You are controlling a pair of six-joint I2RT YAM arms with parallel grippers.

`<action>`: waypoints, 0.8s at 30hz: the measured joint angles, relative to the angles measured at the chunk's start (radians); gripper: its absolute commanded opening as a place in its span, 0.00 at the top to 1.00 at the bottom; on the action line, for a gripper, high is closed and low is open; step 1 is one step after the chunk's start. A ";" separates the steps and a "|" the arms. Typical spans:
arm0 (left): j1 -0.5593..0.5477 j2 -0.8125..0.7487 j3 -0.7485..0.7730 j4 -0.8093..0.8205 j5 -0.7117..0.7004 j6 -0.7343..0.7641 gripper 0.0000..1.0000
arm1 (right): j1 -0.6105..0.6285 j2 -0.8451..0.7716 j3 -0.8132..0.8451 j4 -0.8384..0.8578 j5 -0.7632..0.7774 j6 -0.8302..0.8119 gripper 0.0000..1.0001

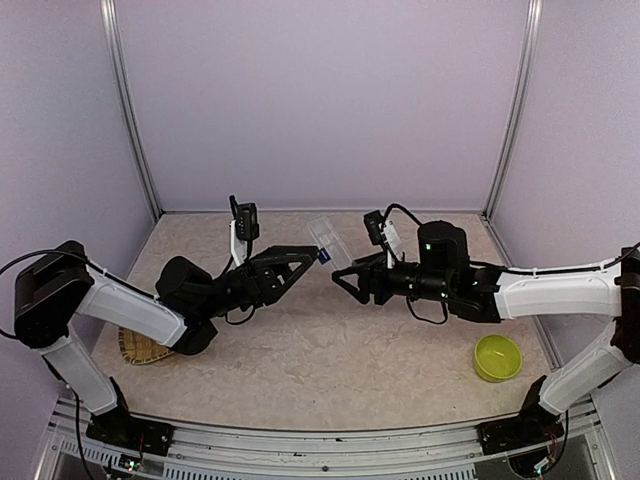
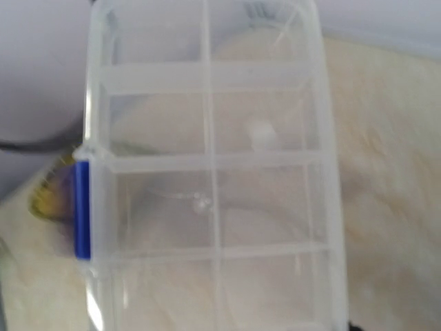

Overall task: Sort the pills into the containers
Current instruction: Open the lid of the pill container.

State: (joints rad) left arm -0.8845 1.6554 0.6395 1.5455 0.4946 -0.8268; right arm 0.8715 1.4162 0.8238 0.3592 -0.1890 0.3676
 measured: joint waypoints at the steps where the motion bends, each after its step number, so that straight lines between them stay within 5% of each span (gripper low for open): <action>1: -0.006 -0.006 0.000 0.016 0.007 0.002 0.40 | -0.002 0.006 -0.006 -0.016 0.008 0.001 0.45; 5: -0.010 -0.016 0.000 0.025 0.022 0.005 0.39 | -0.002 0.024 -0.016 -0.064 0.021 0.005 0.45; 11: -0.009 -0.039 -0.024 -0.013 -0.010 0.033 0.24 | -0.005 0.024 -0.015 -0.107 0.034 -0.016 0.44; 18: -0.009 -0.214 -0.080 -0.266 -0.146 0.171 0.02 | -0.031 0.021 0.049 -0.249 0.029 -0.112 0.43; 24: -0.010 -0.351 -0.104 -0.552 -0.299 0.340 0.01 | -0.036 0.010 0.139 -0.375 -0.017 -0.210 0.42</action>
State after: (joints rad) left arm -0.8940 1.3041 0.5358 0.9936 0.1955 -0.4873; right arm 0.8352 1.4265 0.9630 -0.0158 -0.2062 0.1577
